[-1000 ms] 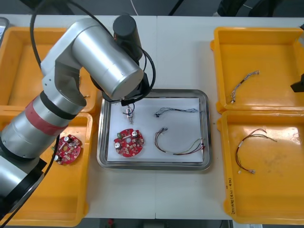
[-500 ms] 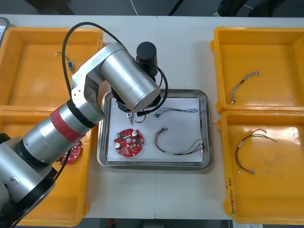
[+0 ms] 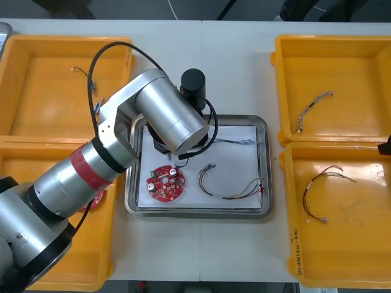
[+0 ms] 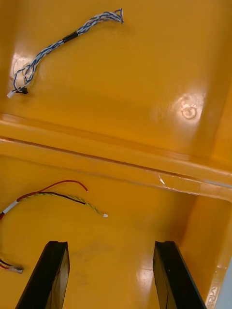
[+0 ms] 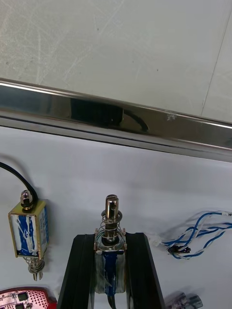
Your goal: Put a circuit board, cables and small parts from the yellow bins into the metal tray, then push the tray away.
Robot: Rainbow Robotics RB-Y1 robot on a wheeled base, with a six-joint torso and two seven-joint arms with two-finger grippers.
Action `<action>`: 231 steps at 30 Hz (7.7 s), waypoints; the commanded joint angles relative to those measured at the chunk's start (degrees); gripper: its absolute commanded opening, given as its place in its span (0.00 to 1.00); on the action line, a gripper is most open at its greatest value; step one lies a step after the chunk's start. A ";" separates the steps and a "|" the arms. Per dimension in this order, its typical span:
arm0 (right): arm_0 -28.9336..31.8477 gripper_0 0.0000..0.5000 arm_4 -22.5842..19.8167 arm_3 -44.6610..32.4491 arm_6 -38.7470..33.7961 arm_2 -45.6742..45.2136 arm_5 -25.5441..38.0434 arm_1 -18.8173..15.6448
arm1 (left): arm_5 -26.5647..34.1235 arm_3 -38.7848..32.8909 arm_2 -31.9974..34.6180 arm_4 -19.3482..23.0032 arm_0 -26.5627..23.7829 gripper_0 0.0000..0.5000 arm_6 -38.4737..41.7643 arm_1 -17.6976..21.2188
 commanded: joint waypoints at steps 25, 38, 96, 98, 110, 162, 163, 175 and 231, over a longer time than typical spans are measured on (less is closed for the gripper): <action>5.46 1.00 -0.53 0.32 -16.11 3.20 0.16 1.48 | 20.20 -25.05 14.76 11.48 0.43 0.88 -3.33 8.00; 4.32 1.00 -1.06 2.43 -16.63 3.90 0.16 0.60 | 20.20 -33.49 28.82 25.81 2.54 0.88 -4.47 21.53; -28.03 1.00 -20.31 -1.52 -17.34 46.17 0.16 -10.82 | 6.88 -33.14 54.57 42.86 39.37 0.88 -29.78 46.23; -29.08 1.00 -19.17 -1.17 -17.25 49.07 0.16 -9.86 | 6.88 -33.14 54.57 42.77 39.37 0.88 -30.05 46.23; -36.20 1.00 -18.02 6.21 -16.28 62.79 0.16 -3.97 | 6.79 -33.14 54.57 42.77 39.72 0.88 -30.40 46.23; -45.52 1.00 -6.95 20.10 -13.47 98.21 -15.18 7.63 | 6.79 -33.14 54.57 42.77 39.72 0.89 -30.40 46.23; -45.52 1.00 -6.86 20.10 -13.47 98.47 -15.35 7.63 | 6.79 -33.14 54.57 42.77 39.72 0.89 -30.40 46.23; -45.17 1.00 -4.22 20.10 -13.82 101.19 -16.14 7.63 | 6.79 -33.14 54.57 42.77 39.72 0.88 -30.40 46.23; -48.33 0.00 -0.88 22.56 -14.00 102.69 -16.85 8.07 | 6.79 -33.14 54.57 42.77 39.72 0.88 -30.40 46.23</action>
